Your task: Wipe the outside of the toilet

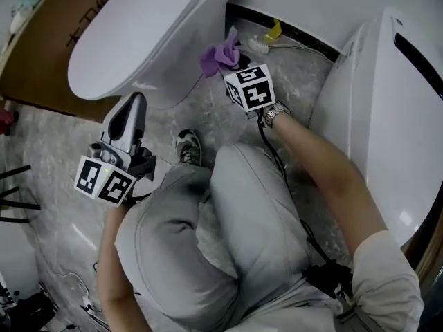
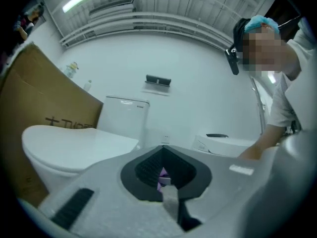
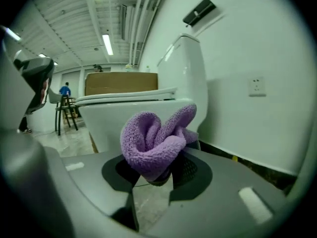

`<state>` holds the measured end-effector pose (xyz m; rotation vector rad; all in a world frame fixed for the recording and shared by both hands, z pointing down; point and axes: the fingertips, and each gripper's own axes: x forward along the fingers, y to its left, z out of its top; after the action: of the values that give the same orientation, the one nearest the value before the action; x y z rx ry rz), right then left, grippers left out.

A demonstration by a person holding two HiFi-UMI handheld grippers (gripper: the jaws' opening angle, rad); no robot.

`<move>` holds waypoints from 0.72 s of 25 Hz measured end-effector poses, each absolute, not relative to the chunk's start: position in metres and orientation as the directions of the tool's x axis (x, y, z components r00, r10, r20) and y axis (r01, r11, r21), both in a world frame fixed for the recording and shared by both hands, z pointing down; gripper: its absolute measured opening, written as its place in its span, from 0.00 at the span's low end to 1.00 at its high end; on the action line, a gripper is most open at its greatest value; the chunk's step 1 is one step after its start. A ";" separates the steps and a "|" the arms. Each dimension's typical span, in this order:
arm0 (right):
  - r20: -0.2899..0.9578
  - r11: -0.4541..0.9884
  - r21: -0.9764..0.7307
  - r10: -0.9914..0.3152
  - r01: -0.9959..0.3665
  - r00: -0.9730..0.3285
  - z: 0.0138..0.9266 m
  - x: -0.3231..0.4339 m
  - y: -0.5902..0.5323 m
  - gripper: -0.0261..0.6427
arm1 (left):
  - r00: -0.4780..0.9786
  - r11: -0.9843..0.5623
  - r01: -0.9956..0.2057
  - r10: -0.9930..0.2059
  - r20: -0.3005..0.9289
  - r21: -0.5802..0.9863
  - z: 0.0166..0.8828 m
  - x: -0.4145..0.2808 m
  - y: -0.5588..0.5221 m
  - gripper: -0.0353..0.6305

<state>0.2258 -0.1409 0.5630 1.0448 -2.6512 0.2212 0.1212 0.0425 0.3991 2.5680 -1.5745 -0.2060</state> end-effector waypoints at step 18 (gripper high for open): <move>0.402 0.444 0.056 -0.830 -0.894 -0.387 0.657 0.256 -0.366 0.26 | 0.617 -0.617 -0.757 -0.783 -0.077 0.213 0.499 0.167 -0.096 0.06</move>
<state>0.2560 -0.3656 0.6570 1.4635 -2.3291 0.2383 0.1667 -0.0961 0.4987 2.6786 -1.2863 -0.2437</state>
